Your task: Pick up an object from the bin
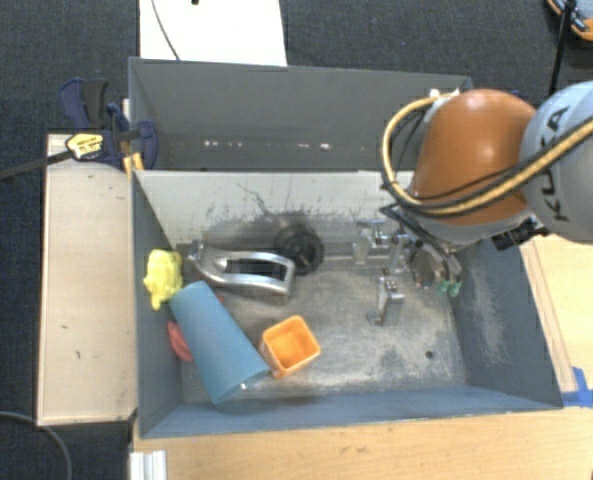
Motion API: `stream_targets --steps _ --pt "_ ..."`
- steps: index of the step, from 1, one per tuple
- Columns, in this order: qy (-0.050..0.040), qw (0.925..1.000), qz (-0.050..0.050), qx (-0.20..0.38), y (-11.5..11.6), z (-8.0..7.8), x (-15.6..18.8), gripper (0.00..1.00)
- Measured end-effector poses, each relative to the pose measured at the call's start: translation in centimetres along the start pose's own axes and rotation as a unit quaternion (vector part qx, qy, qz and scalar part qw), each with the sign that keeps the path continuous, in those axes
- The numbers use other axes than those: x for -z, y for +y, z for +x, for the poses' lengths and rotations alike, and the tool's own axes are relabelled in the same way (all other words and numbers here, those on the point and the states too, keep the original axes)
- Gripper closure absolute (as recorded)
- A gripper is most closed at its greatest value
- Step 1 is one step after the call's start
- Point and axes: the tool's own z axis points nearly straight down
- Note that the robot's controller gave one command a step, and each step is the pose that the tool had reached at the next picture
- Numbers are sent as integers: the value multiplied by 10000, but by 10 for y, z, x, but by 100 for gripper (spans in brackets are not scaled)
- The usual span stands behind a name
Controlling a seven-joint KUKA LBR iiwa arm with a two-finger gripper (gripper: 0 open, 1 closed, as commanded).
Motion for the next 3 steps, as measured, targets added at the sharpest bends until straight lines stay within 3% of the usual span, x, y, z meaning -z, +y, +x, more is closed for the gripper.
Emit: stream_targets --steps 1,2,3 --pt "14 9993 -2 372 33 -14 -60 0" --pt "55 9997 -15 249 32 11 -95 0" --pt "53 9941 4 -1084 40 20 -106 0"
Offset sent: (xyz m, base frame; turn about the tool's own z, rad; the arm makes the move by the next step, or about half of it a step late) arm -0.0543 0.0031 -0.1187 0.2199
